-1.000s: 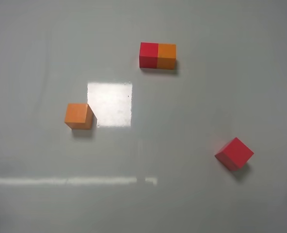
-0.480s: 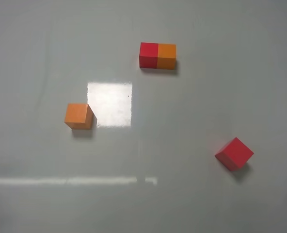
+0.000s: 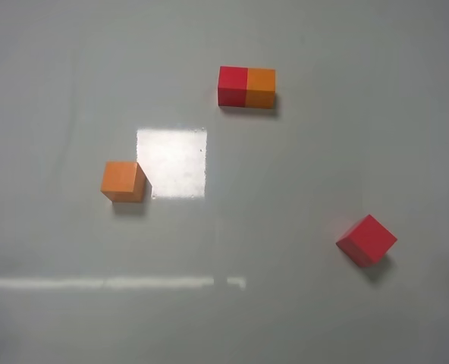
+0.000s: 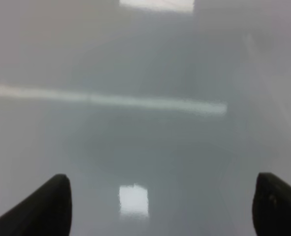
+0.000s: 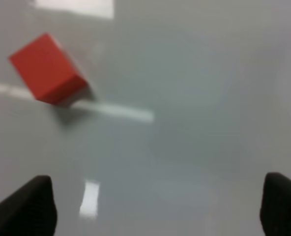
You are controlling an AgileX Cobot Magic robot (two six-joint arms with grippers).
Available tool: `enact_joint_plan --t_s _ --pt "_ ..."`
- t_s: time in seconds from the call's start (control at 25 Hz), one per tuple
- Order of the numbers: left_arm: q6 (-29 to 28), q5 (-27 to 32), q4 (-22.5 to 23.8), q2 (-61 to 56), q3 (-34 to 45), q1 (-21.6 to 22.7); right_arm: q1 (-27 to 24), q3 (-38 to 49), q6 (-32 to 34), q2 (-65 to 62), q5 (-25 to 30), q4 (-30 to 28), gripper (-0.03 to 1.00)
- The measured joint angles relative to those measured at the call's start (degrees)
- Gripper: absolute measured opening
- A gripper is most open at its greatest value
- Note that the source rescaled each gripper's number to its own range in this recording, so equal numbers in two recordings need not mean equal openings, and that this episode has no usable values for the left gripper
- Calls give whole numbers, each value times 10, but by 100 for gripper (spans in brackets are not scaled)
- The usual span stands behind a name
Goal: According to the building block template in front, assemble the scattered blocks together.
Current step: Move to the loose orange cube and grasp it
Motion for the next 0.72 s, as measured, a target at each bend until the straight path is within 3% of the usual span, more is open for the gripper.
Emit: enact_joint_plan --t_s 0.16,0.4,0.52,0.72 --pt "0 0 0 0 0 0 87 -109 -91 120 22 11 100" --pt "0 0 0 0 0 0 218 -298 -152 296 16 -10 100" --pt "0 0 0 0 0 0 302 -381 -144 393 11 -58 100" --pt "0 0 0 0 0 0 468 -492 -29 558 13 -192 100"
